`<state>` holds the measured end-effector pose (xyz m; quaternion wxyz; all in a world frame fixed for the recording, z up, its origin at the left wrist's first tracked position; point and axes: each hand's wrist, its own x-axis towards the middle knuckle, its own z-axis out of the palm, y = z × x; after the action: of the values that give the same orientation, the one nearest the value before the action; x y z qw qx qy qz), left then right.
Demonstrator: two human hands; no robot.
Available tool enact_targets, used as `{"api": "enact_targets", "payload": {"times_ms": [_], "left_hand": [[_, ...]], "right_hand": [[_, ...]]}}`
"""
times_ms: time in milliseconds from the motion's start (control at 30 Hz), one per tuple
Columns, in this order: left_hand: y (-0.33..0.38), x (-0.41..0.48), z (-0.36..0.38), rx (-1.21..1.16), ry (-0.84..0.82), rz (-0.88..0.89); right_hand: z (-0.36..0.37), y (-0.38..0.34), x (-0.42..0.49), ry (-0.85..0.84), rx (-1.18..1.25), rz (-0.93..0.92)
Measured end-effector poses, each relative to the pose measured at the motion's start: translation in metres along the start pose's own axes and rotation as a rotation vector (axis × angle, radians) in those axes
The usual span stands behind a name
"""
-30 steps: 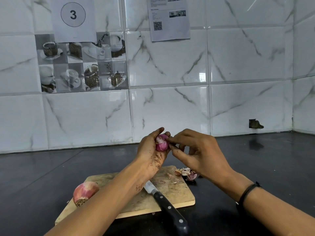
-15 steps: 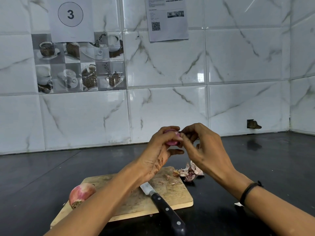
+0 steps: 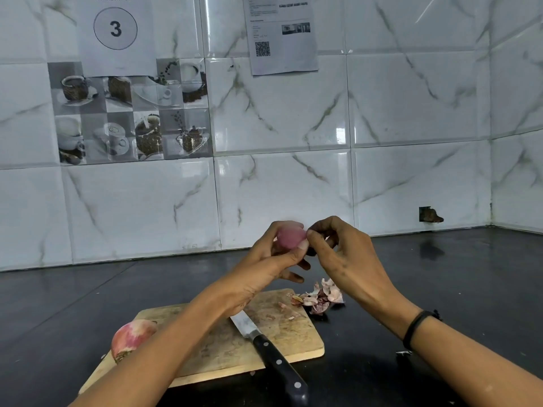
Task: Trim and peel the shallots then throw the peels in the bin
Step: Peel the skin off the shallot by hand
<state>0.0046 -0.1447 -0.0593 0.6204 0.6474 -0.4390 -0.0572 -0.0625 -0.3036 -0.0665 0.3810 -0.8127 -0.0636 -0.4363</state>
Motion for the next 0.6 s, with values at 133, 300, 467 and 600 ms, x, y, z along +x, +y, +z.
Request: {"api": "enact_targets", "payload": {"times_ms": [133,300,467,600], "left_hand": [[0.002,0.004,-0.004,-0.191,0.108,-0.018],[0.004,0.003,-0.01,-0.174,0.177,-0.028],[0.001,0.002,-0.012,-0.033,0.153,0.005],[-0.001,0.001,-0.013,0.015,0.171,0.056]], "right_hand": [[0.0,-0.006,-0.003,-0.046,-0.026,-0.052],[0.0,-0.01,-0.004,-0.04,-0.033,-0.118],[0.0,-0.003,-0.002,0.021,-0.085,-0.098],[0.0,0.004,0.0,0.026,-0.157,-0.061]]}}
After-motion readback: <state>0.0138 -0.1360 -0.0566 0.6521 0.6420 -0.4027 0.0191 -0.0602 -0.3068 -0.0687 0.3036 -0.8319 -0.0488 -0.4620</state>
